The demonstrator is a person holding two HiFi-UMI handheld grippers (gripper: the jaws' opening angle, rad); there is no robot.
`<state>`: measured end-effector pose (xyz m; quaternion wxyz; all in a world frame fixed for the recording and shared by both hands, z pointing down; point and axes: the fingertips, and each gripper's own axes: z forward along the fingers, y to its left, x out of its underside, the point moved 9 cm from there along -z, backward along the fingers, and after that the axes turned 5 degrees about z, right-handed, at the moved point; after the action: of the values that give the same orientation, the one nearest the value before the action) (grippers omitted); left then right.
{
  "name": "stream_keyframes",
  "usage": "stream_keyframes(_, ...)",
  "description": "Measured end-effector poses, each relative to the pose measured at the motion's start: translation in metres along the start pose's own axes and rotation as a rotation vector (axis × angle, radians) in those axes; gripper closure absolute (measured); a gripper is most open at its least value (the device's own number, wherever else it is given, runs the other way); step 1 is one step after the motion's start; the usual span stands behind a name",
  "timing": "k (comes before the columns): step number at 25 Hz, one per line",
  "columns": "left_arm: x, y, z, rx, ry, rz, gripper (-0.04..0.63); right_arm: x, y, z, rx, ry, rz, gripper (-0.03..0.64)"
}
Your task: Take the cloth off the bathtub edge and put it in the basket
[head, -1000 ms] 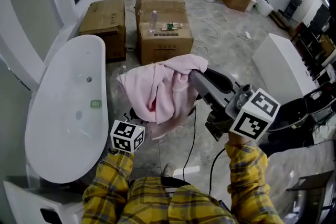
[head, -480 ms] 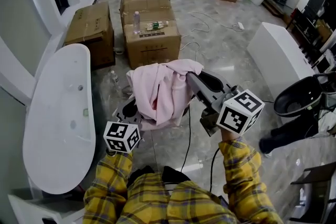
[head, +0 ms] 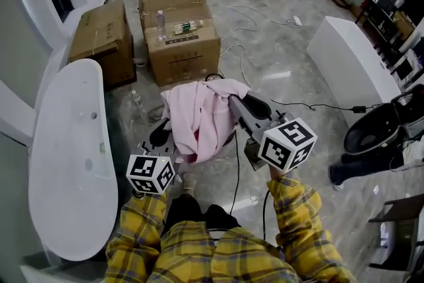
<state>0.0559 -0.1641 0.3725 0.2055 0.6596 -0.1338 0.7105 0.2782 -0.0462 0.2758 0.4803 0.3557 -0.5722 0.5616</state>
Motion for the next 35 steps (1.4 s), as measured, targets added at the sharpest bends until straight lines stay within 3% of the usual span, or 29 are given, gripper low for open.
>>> stream_keyframes(11, -0.011, 0.056, 0.095, 0.129, -0.028, -0.003, 0.561, 0.007, -0.051, 0.070, 0.150, 0.017, -0.095, 0.545)
stream_keyframes(21, -0.023, 0.088, 0.178, 0.255, -0.004, 0.033, 0.561, 0.016, -0.097, 0.112, 0.286, -0.004, -0.032, 0.545)
stream_keyframes(28, 0.004, 0.083, 0.224, 0.289, 0.075, 0.019, 0.561, 0.044, -0.143, 0.119, 0.344, 0.044, 0.018, 0.545)
stream_keyframes(35, 0.049, 0.068, 0.267, 0.248, 0.171, -0.025, 0.561, 0.075, -0.202, 0.127, 0.346, 0.104, 0.058, 0.545)
